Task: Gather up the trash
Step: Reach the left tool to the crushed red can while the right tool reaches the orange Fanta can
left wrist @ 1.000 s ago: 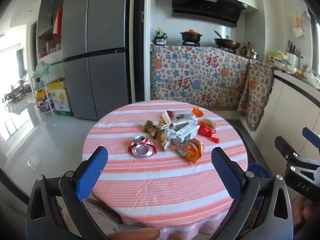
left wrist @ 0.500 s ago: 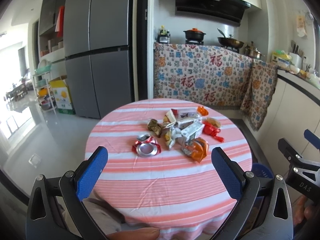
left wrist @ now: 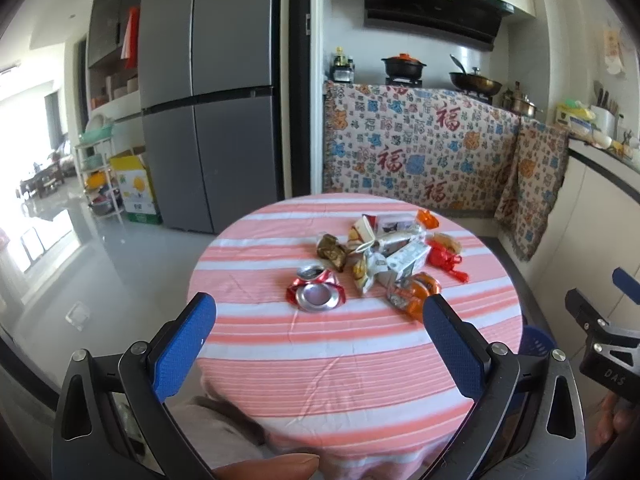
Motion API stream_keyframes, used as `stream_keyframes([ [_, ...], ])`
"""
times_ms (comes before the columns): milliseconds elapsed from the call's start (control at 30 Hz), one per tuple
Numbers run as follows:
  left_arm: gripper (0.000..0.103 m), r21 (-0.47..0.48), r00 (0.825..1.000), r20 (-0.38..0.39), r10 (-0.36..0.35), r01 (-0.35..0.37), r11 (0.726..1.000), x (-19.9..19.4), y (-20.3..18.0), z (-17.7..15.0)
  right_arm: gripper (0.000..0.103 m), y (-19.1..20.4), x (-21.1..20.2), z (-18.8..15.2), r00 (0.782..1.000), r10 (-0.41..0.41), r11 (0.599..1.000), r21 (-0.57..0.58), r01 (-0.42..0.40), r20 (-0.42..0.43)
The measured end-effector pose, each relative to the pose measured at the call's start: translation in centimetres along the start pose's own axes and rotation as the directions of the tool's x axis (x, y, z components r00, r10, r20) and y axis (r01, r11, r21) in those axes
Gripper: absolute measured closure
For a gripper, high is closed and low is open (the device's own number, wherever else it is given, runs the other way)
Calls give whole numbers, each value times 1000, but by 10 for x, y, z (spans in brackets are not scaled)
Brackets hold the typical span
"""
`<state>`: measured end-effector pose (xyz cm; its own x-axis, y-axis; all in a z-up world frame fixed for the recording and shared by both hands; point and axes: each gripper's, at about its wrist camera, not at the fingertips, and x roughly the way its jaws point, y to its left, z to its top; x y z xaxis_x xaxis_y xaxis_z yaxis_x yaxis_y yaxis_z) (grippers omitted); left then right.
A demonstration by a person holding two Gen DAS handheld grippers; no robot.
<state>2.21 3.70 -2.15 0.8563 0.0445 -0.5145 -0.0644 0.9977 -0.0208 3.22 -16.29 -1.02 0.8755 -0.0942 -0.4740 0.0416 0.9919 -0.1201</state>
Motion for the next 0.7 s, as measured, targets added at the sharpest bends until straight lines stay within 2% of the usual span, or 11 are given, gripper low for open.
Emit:
stream_keyframes([
  [200, 0, -4, 1000, -13, -11, 11, 1000, 6, 2, -3, 0, 4, 26, -12, 999, -5, 1000, -12, 5, -48],
  [400, 0, -22, 1000, -14, -17, 17, 1000, 8, 9, -4, 0, 24, 74, -37, 989, 42, 998, -36, -48, -139],
  [567, 0, -34, 999, -36, -16, 14, 999, 17, 15, -8, 0, 48, 119, -56, 969, 84, 993, -57, -100, -231],
  [700, 0, -35, 998, -66, -8, 5, 999, 28, 17, -16, 0, 75, 164, -56, 944, 121, 984, -88, -155, -308],
])
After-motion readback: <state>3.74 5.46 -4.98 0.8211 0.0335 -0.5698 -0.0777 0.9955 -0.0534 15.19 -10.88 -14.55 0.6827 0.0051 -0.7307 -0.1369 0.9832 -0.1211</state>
